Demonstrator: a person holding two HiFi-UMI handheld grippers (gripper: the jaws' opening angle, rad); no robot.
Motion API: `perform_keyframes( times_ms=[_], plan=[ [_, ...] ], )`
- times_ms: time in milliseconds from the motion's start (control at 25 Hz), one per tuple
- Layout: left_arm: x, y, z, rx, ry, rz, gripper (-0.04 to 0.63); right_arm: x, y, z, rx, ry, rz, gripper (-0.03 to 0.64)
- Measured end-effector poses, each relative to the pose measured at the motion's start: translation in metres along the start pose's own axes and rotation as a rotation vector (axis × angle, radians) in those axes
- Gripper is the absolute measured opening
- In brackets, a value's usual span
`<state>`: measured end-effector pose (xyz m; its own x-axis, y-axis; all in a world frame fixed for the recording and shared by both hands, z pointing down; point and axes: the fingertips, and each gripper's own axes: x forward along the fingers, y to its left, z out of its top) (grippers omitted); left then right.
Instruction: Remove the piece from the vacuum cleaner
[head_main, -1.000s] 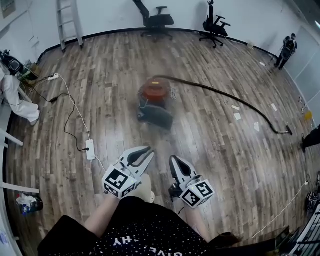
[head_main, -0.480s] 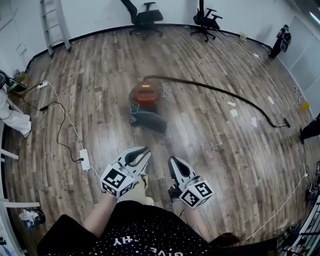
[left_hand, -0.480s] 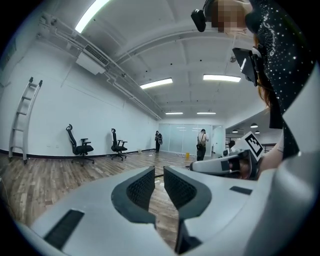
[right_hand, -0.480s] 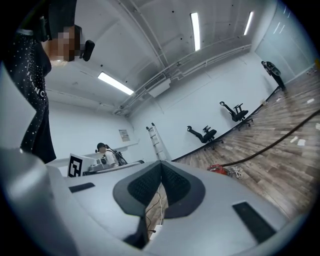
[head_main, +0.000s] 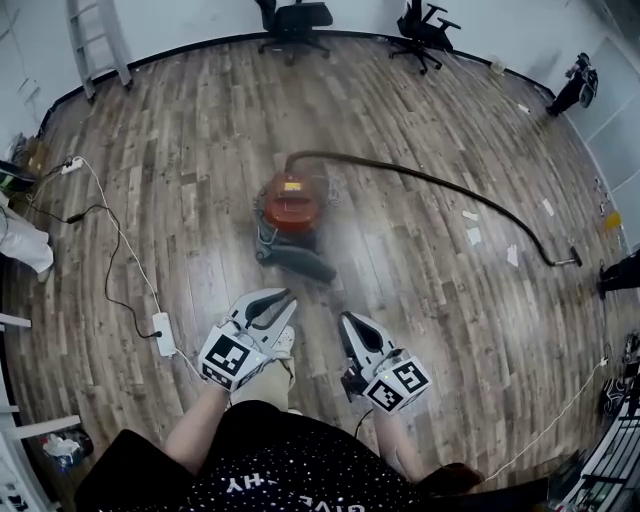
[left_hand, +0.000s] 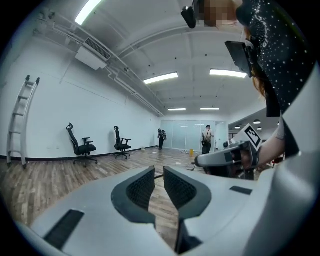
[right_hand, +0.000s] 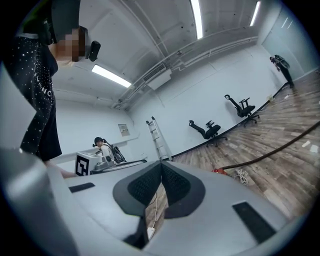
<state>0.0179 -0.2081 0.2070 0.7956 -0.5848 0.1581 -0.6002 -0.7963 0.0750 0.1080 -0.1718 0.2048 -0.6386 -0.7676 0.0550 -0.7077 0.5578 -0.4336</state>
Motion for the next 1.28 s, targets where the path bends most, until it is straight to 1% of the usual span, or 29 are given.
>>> perform_keyframes(
  times_ms=[120, 280, 360, 440, 520, 560, 640, 760, 840, 920, 960, 1000, 1080, 1160, 1280],
  plan=[
    [0.025, 0.037, -0.003, 0.024, 0.015, -0.040, 0.052, 0.032, -0.026, 0.006, 0.002, 0.008, -0.005, 0.012],
    [0.054, 0.077, -0.020, 0.022, 0.043, -0.099, 0.052, 0.068, -0.066, 0.009, 0.020, 0.017, -0.039, 0.012],
    [0.065, 0.096, -0.032, 0.019, 0.059, -0.116, 0.052, 0.082, -0.084, 0.007, 0.030, 0.022, -0.045, 0.011],
    [0.076, 0.114, -0.045, -0.008, 0.064, -0.112, 0.052, 0.093, -0.102, 0.001, 0.037, 0.035, -0.048, 0.012],
    [0.087, 0.133, -0.065, -0.054, 0.070, -0.088, 0.052, 0.101, -0.122, -0.010, 0.035, 0.052, -0.048, 0.012],
    [0.093, 0.143, -0.080, -0.065, 0.079, -0.073, 0.052, 0.106, -0.133, -0.018, 0.034, 0.057, -0.045, 0.012],
    [0.104, 0.160, -0.113, -0.054, 0.098, -0.051, 0.054, 0.115, -0.154, -0.039, 0.033, 0.061, -0.034, 0.012],
    [0.119, 0.184, -0.168, -0.049, 0.100, -0.031, 0.099, 0.127, -0.192, -0.083, 0.013, 0.076, -0.027, 0.012],
    [0.127, 0.197, -0.208, -0.056, 0.104, -0.022, 0.136, 0.131, -0.218, -0.117, -0.016, 0.086, -0.046, 0.012],
    [0.135, 0.209, -0.249, -0.044, 0.116, -0.019, 0.165, 0.133, -0.246, -0.150, -0.034, 0.083, -0.088, 0.020],
    [0.140, 0.216, -0.268, -0.037, 0.120, -0.017, 0.176, 0.135, -0.261, -0.167, -0.039, 0.082, -0.108, 0.057],
    [0.144, 0.224, -0.287, -0.035, 0.121, -0.011, 0.187, 0.137, -0.275, -0.184, -0.044, 0.084, -0.124, 0.111],
    [0.152, 0.240, -0.323, -0.055, 0.112, 0.005, 0.209, 0.139, -0.302, -0.215, -0.062, 0.089, -0.154, 0.182],
    [0.161, 0.253, -0.357, -0.062, 0.113, 0.011, 0.217, 0.140, -0.330, -0.244, -0.077, 0.086, -0.182, 0.218],
    [0.178, 0.268, -0.406, 0.003, 0.138, -0.011, 0.218, 0.144, -0.364, -0.285, -0.099, 0.077, -0.194, 0.222]
  ],
)
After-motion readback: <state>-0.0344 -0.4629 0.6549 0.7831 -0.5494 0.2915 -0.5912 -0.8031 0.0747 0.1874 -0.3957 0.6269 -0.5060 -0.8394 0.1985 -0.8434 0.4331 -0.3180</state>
